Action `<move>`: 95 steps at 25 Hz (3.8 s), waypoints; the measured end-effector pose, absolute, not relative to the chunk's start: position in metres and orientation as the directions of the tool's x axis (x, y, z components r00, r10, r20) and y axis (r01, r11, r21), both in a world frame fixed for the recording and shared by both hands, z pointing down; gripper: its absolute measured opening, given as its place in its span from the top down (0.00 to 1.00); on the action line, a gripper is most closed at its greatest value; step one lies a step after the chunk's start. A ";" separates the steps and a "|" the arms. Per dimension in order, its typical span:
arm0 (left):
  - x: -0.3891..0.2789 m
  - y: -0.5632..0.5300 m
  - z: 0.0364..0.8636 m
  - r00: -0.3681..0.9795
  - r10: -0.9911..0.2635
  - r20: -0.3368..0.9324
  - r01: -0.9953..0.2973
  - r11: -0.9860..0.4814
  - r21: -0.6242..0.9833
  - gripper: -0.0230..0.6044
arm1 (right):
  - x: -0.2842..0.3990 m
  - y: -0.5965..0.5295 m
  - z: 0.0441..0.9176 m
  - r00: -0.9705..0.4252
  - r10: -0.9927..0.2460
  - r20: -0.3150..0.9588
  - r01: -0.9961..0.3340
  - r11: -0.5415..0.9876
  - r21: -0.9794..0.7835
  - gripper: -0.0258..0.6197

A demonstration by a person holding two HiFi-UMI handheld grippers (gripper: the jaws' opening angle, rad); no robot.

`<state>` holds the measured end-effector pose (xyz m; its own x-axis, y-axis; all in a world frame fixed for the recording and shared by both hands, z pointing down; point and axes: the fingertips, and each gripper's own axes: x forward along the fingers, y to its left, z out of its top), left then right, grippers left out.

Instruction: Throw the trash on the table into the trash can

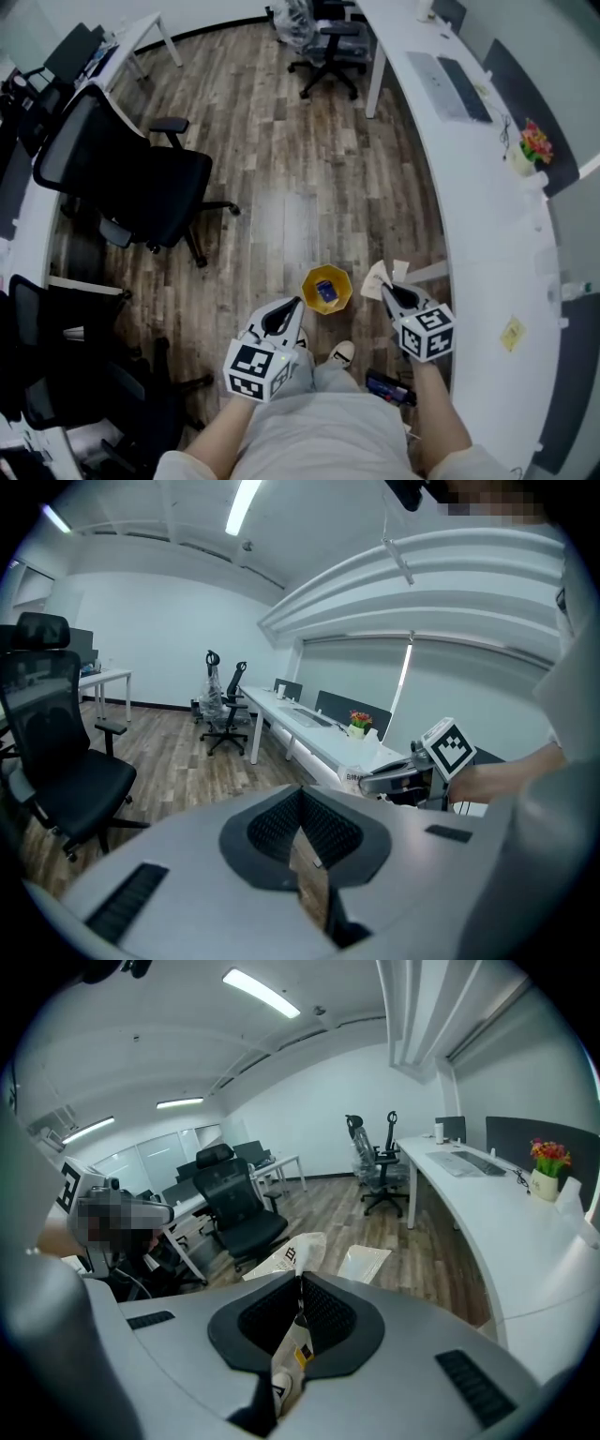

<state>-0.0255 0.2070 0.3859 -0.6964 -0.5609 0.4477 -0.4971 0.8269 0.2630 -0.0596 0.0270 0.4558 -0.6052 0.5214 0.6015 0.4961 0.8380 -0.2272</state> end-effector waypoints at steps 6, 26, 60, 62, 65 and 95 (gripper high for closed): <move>-0.032 0.208 0.398 -0.688 -0.572 0.447 -0.501 0.820 0.279 0.96 | -0.067 0.045 0.475 -0.565 0.548 0.616 0.527 0.815 -0.241 0.90; -0.077 0.212 0.544 -0.627 -0.566 0.536 -0.489 0.821 0.296 0.96 | -0.085 0.067 0.639 -0.406 0.593 0.695 0.602 0.746 -0.284 0.90; -0.081 0.226 0.799 -0.608 -0.530 0.591 -0.405 0.847 0.344 0.96 | -0.082 0.118 1.013 -0.233 0.568 0.789 0.591 0.727 -0.349 0.72; -0.080 0.230 0.800 -0.609 -0.524 0.596 -0.398 0.851 0.343 0.96 | -0.082 0.117 1.014 -0.233 0.554 0.799 0.593 0.732 -0.334 0.66; -0.079 0.232 0.799 -0.608 -0.519 0.600 -0.394 0.854 0.339 0.96 | -0.081 0.114 1.011 -0.229 0.549 0.804 0.593 0.733 -0.332 0.65; -0.027 0.206 0.475 -0.576 -0.616 0.538 -0.515 0.784 0.346 0.96 | -0.042 0.086 0.509 -0.526 0.641 0.559 0.568 0.754 -0.331 0.89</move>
